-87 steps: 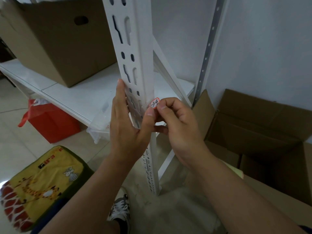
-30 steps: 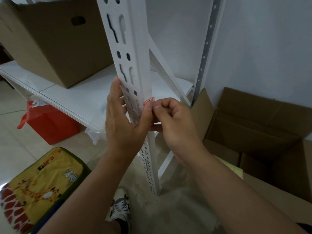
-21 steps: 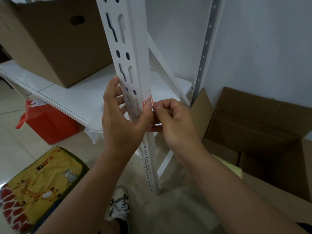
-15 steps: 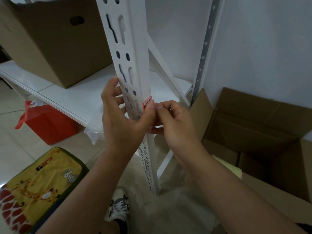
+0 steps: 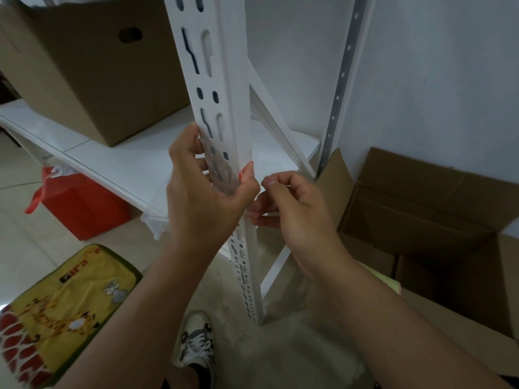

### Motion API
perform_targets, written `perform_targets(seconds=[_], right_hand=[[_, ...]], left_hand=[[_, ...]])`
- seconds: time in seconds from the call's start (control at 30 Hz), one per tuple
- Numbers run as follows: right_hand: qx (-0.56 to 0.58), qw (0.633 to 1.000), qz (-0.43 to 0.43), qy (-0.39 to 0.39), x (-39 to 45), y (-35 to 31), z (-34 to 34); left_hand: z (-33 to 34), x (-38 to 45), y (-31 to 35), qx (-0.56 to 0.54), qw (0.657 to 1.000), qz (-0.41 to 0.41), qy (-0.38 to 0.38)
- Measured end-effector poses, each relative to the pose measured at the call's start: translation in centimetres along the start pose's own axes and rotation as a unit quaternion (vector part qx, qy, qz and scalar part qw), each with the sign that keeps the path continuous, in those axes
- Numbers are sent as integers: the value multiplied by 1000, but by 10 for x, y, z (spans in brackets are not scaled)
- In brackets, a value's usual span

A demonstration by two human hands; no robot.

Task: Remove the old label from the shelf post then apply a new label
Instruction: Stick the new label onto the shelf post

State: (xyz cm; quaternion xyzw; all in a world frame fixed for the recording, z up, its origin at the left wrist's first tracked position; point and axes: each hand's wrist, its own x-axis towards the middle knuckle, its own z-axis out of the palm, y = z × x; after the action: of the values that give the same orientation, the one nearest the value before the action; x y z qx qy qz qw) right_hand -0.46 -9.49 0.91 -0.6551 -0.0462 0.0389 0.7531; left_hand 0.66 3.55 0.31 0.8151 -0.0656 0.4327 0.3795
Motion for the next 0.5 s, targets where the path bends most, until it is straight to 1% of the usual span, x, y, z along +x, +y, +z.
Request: perform_targets(seconds=[0.27,0.5], right_hand=[[-2,1000,0,0,-1,1,-5],[-2,1000,2,2,-2,2,-6]], left_hand=[[4,-2,6,0,1000,-29,7],[8,0,11,35,998,-43,16]])
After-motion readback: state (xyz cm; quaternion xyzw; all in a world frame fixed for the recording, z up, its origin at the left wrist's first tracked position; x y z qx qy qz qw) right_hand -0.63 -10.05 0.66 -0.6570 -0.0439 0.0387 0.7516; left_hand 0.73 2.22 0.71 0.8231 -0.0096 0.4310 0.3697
